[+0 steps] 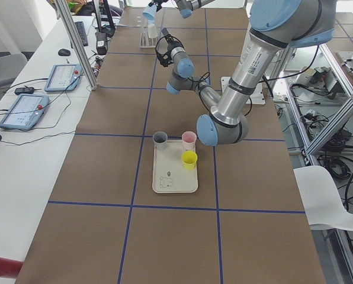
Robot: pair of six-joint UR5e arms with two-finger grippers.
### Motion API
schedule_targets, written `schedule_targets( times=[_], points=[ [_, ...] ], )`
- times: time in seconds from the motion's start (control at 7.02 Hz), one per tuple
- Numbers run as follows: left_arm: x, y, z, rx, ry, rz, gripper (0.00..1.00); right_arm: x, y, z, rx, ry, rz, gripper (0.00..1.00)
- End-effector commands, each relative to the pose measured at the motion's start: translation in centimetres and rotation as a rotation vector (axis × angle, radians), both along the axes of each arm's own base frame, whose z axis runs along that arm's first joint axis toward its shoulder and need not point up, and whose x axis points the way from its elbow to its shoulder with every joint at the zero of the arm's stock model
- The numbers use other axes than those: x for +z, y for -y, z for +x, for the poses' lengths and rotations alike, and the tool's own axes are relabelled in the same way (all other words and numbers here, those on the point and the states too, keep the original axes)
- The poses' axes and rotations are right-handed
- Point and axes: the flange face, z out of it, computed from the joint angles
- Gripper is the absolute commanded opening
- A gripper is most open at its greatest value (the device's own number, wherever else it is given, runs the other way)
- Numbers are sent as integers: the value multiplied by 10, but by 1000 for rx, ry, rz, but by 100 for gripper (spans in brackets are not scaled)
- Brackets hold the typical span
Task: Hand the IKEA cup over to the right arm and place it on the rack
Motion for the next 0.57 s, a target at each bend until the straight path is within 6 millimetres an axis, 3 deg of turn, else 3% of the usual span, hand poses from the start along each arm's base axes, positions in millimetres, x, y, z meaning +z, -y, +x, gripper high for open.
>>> schedule_targets(
  times=[0.0, 0.14, 0.43],
  points=[
    [1, 1, 2, 0, 4, -2, 99, 44, 12, 71, -47, -247, 22, 0],
    [2, 1, 3, -1, 6, -4, 99, 53, 17, 106, -78, -343, 22, 0],
    [6, 2, 6, 2, 12, -8, 99, 72, 17, 151, -149, -447, -8, 0]
  ],
)
